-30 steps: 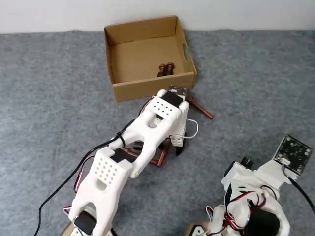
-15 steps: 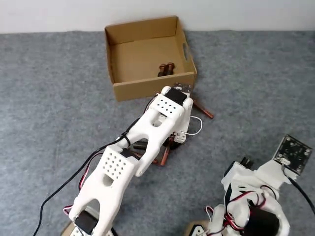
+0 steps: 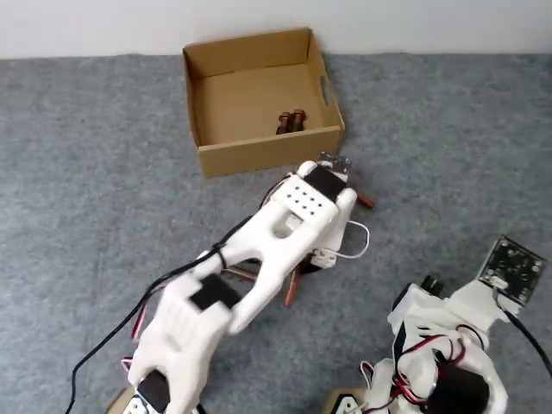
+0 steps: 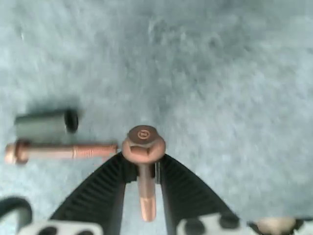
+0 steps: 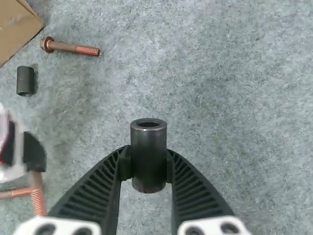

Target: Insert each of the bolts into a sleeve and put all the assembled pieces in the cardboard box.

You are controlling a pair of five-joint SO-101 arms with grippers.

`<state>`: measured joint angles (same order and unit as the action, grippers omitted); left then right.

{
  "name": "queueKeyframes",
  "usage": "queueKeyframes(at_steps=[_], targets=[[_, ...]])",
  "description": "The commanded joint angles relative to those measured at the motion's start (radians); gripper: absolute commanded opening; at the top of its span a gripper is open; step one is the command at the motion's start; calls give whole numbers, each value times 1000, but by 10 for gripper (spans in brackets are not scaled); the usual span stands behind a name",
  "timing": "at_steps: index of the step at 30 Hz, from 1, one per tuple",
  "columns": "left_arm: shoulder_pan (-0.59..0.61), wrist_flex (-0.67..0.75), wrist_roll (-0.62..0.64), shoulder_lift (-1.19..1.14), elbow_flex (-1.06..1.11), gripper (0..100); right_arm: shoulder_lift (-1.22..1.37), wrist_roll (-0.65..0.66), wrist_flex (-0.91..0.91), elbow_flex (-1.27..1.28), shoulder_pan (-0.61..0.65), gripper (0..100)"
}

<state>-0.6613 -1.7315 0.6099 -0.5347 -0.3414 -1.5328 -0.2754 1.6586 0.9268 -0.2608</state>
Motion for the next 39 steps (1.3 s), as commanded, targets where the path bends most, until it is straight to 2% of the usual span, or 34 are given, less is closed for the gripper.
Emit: queueKeyframes(at_steps=[1, 10, 20, 25, 31, 35, 39], targets=[[-11, -20, 23, 270, 97, 4, -4, 44, -18, -14, 39, 8], [-6, 32, 34, 707, 326, 4, -4, 43, -77, -14, 363, 8], [-5, 305, 34, 1260, 727, 4, -1, 48, -245, -8, 730, 8], [21, 399, 34, 1508, 875, 4, 5, 58, -289, -6, 846, 8], [143, 537, 8, 1738, 970, 4, 5, 183, -337, 11, 911, 8], [152, 618, -9, 1857, 1027, 5, 1, 259, -404, 28, 915, 8], [152, 700, -8, 1949, 1092, 6, 5, 338, -467, 28, 997, 8]])
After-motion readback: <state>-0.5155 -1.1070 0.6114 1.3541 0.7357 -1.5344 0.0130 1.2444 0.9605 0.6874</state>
